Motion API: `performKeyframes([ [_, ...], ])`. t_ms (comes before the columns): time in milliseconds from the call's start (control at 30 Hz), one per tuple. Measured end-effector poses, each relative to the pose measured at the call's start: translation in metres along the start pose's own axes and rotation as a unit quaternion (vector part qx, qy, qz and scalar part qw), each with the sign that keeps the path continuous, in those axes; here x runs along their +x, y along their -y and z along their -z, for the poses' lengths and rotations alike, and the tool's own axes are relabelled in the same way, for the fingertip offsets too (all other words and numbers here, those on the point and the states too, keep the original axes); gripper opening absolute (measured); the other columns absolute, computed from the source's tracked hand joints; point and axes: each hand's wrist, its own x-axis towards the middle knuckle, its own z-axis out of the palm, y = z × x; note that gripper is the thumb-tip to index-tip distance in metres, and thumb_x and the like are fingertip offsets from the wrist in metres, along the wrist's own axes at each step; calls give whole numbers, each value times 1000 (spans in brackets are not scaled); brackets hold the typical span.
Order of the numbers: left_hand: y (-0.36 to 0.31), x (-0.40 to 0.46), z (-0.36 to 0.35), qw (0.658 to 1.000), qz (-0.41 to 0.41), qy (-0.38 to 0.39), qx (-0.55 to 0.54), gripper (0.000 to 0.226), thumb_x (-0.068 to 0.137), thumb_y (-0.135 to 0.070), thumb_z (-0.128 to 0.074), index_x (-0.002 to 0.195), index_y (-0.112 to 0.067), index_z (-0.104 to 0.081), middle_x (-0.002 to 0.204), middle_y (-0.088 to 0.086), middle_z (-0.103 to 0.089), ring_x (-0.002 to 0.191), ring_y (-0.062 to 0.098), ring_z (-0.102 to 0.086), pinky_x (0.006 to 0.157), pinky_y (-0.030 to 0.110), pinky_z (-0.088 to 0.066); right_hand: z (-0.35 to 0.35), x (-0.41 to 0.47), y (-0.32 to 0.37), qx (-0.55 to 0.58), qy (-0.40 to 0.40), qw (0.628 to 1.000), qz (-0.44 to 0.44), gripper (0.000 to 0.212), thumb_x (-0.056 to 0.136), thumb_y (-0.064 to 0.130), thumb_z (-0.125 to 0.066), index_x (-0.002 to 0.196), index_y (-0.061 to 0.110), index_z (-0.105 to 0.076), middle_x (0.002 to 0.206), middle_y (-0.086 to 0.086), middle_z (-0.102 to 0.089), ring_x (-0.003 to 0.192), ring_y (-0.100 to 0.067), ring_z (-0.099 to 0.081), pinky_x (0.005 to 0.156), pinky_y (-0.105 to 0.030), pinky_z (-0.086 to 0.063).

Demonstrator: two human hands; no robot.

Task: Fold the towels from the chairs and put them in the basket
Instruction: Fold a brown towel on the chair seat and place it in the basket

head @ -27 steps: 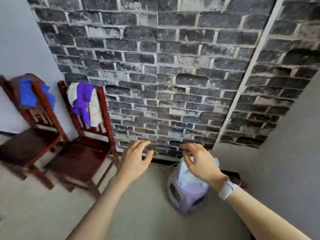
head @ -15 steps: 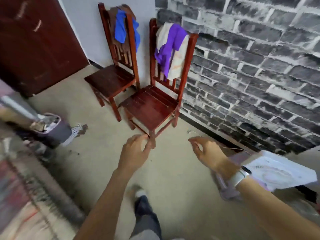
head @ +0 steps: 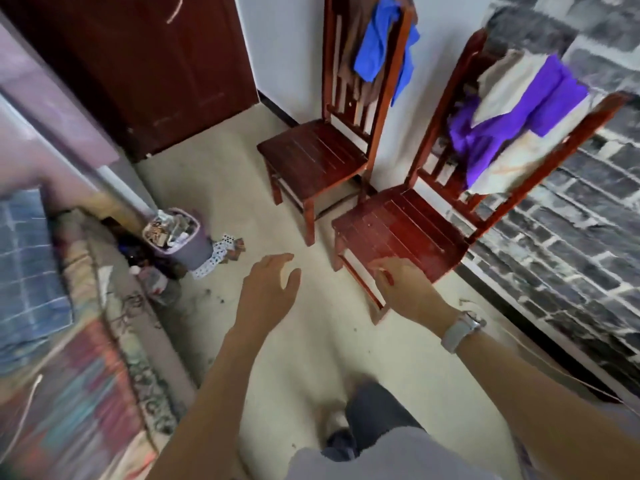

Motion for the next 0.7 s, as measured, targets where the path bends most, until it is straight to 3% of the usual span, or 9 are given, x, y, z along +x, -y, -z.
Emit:
performKeyframes([
  [167, 33, 78, 7, 999, 39, -5, -28, 32, 89, -22, -56, 120, -13, -58, 125, 8, -58, 118, 25, -50, 98, 30, -33, -5, 108, 25, -4, 29, 999, 36, 27, 93, 17, -39, 105, 7, -62, 108, -11, -64, 102, -29, -56, 89, -41, -44],
  [233, 46, 120, 10, 998, 53, -7, -38, 32, 90, -21, -55, 120, -13, -58, 124, 7, -58, 116, 24, -51, 97, 27, -33, -6, 157, 36, 11, 39, 998, 47, 31, 95, 19, -36, 108, 9, -63, 111, -8, -64, 105, -25, -57, 94, -39, -44],
  [400, 62, 249, 31, 996, 80, -6, -40, 31, 90, -23, -53, 120, -14, -57, 123, 5, -57, 111, 24, -54, 98, 38, -41, 8, 288, 66, 36, 58, 997, 45, 31, 97, 20, -35, 115, 12, -58, 107, -8, -66, 94, -22, -62, 85, -34, -50],
  [533, 64, 349, 55, 996, 70, -5, -50, 31, 91, -23, -51, 121, -14, -56, 124, 4, -56, 101, 29, -59, 92, 38, -45, 30, 388, 91, 33, 52, 997, 46, 31, 97, 19, -37, 121, 15, -56, 121, -2, -60, 109, -19, -56, 94, -30, -45],
  [700, 76, 450, 73, 997, 59, -9, -46, 30, 91, -19, -51, 120, -11, -57, 123, 6, -57, 115, 21, -51, 99, 28, -35, 48, 483, 112, 45, 46, 997, 46, 31, 96, 18, -37, 120, 15, -58, 122, -1, -61, 111, -19, -56, 95, -30, -44],
])
